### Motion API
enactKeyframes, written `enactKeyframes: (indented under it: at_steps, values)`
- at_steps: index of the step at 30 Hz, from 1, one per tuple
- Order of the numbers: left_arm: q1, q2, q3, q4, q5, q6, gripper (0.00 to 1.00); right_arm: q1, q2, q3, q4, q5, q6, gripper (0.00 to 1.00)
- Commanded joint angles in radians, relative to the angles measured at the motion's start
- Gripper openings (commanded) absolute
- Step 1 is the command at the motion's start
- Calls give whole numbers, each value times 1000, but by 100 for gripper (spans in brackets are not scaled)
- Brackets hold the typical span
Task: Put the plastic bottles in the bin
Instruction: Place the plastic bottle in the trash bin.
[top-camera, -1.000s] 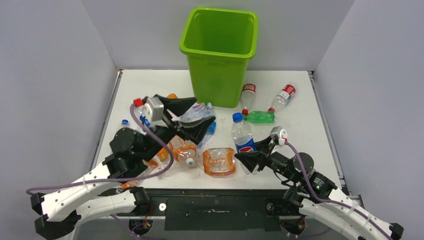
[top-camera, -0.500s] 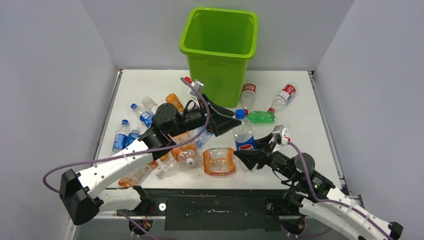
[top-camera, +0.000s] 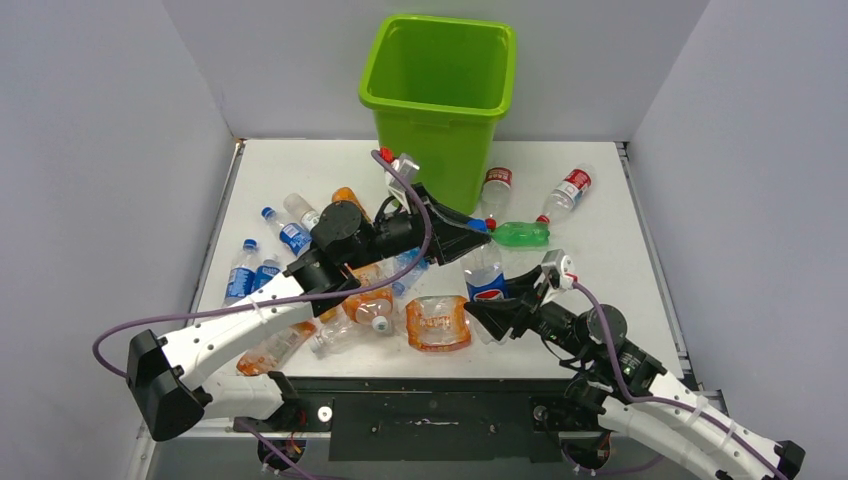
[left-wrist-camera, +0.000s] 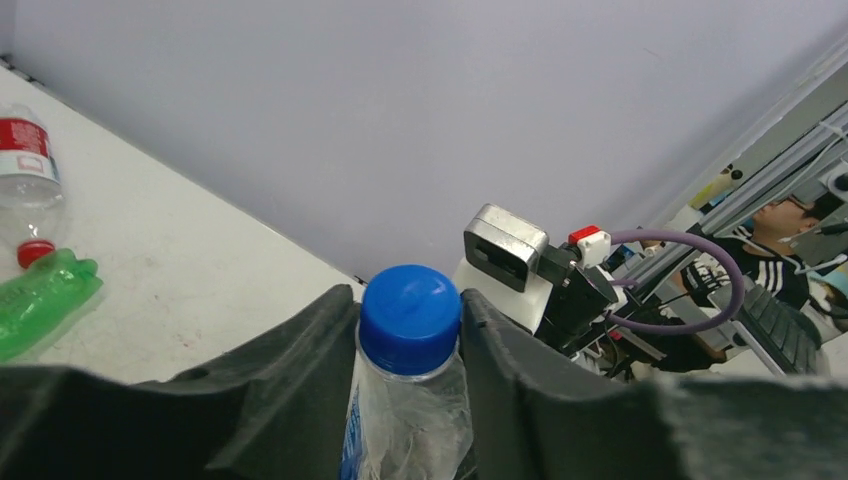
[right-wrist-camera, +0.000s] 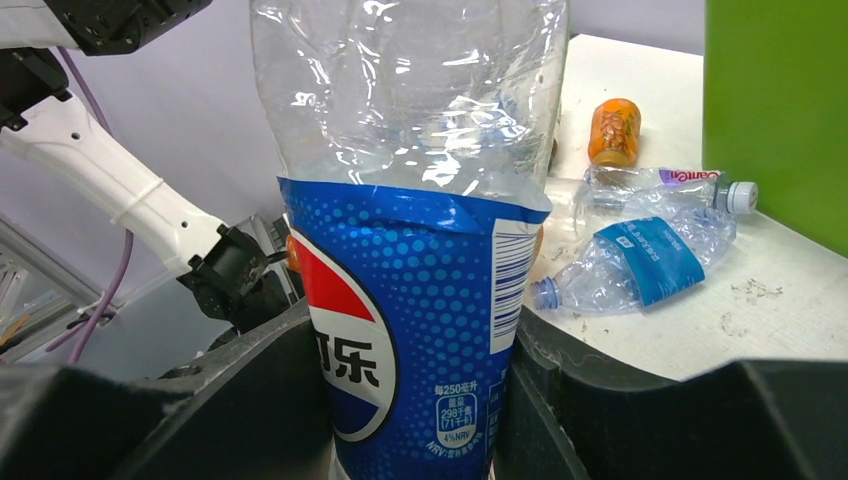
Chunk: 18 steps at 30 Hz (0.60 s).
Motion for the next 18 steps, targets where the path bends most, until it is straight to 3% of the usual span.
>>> enactKeyframes:
  at_steps: [1, 4, 6, 7, 8, 10, 11, 18]
  values:
    - [-6, 24, 64, -3, -5, 43, 36, 2, 22, 5, 66, -24, 6, 36]
    - [-8, 34, 72, -9, 5, 55, 30, 2, 22, 10, 59, -24, 3, 36]
    - [-10, 37, 74, -9, 13, 66, 15, 2, 24, 14, 51, -22, 3, 39]
    - [-11, 37, 75, -11, 13, 71, 6, 2, 25, 18, 44, -19, 7, 52]
    - [-10, 35, 76, -16, 9, 76, 0, 3, 29, 29, 25, -17, 10, 72]
    - [-8, 21, 87, -42, -9, 110, 0, 3, 32, 61, -15, -9, 20, 99]
    - [-5, 9, 99, -65, -36, 140, 0, 3, 23, 79, -37, -2, 21, 91]
    - [116, -61, 319, -150, -223, 415, 0, 2, -37, 228, -224, 27, 4, 90]
